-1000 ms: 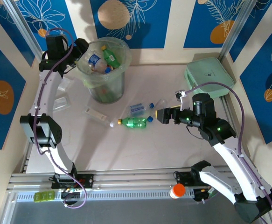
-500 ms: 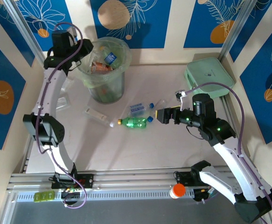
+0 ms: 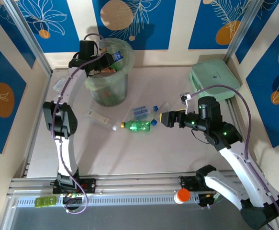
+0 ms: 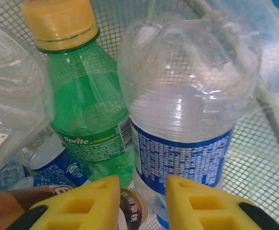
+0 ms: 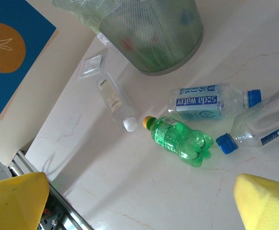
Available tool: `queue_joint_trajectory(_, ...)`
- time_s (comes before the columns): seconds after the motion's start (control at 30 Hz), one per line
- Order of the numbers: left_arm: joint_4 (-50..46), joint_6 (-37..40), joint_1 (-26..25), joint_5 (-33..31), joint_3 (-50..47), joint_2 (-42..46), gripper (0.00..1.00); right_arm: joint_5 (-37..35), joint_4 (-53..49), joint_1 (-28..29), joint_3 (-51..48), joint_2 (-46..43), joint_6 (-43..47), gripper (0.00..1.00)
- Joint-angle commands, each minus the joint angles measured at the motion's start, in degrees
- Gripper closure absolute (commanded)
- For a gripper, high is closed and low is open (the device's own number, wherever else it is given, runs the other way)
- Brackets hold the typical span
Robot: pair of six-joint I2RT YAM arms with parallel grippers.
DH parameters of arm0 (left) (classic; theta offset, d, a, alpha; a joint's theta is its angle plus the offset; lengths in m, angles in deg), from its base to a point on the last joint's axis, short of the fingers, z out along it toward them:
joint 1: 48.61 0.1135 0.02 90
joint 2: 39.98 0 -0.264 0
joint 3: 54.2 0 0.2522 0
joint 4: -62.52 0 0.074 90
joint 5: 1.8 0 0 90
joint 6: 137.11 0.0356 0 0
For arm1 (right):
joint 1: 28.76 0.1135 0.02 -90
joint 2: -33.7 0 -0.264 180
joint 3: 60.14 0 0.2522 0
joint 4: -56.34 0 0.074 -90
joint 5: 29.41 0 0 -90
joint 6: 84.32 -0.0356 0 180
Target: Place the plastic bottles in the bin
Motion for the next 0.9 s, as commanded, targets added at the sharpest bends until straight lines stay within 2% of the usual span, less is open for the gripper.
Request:
queue_joint_trajectory(0.0, 0.6, 2.05, -0.17, 2.38, 2.21, 2.32, 0.69, -0.3, -1.26, 0.52, -0.19, -0.71, -0.48, 0.01)
queue_joint_trajectory(0.1, 1.46, 3.8, -0.67, 1.14, 0.16, 7.28, 0.65, -1.55, -2.28, 0.66, 1.27, -0.46, 0.35, 0.01)
queue_joint_trajectory(0.27, 1.69, 6.62, -3.56, -2.91, -5.59, 18.34, 0.42, -4.22, -4.53, 0.51, 3.4, 0.6, 1.03, 0.01)
queue_joint_trajectory(0.37, 2.74, 7.56, -8.6, -14.7, -15.14, 27.7, 0.23, -6.91, -6.26, 0.31, 4.14, 2.2, 1.74, 0.01)
queue_joint_trajectory(0.4, 2.2, 9.59, -11.29, -20.56, -17.81, 30.79, 0.03, -8.53, -7.0, 0.11, 4.32, 2.78, 1.49, 0.01)
queue_joint_trajectory(0.47, 2.62, 13.0, -16.53, -30.05, -23.06, 36.27, 0.01, -9.3, -7.82, -0.55, 4.76, 3.28, 1.2, 0.01)
queue_joint_trajectory(0.5, 3.46, 11.41, -17.94, -32.71, -26.65, 39.32, 0.01, -9.01, -7.84, -0.65, 4.57, 3.24, 1.71, 0.01)
queue_joint_trajectory(0.53, 4.55, 5.58, -17.96, -33.28, -31.01, 42.47, 0.01, -8.85, -7.39, -0.49, 3.99, 2.95, 2.39, 0.01)
queue_joint_trajectory(0.57, 4.21, -1.5, -17.12, -33.58, -34.71, 44.93, 0.01, -9.05, -7.06, -0.52, 3.5, 2.64, 2.43, 0.01)
queue_joint_trajectory(0.6, 4.82, -7.49, -14.77, -30.6, -39.1, 47.8, 0.01, -9.24, -6.71, -0.87, 2.76, 2.26, 2.31, 0.01)
queue_joint_trajectory(0.63, 8.26, -10.58, -11.97, -23.42, -44.38, 50.66, 0.01, -8.73, -6.23, -1.5, 2.0, 1.85, 2.22, 0.01)
queue_joint_trajectory(0.7, 16.33, -14.35, -8.21, -13.87, -54.13, 56.69, 0.01, -6.66, -5.19, -3.29, 0.4, 1.02, 0.66, 0.01)
queue_joint_trajectory(0.73, 17.1, -15.74, -7.4, -12.0, -57.59, 59.47, 0.01, -3.77, -4.35, -4.68, -0.68, 0.75, -0.3, 0.01)
queue_joint_trajectory(0.8, 12.42, -15.47, -6.83, -9.71, -59.4, 62.47, 0.01, -0.1, -3.84, -6.4, -1.68, 1.1, -2.11, 0.01)
queue_joint_trajectory(0.87, 8.48, -15.13, -6.06, -5.75, -61.33, 64.78, 0.01, 0.13, -4.33, -6.42, -1.97, 1.87, -2.84, 0.01)
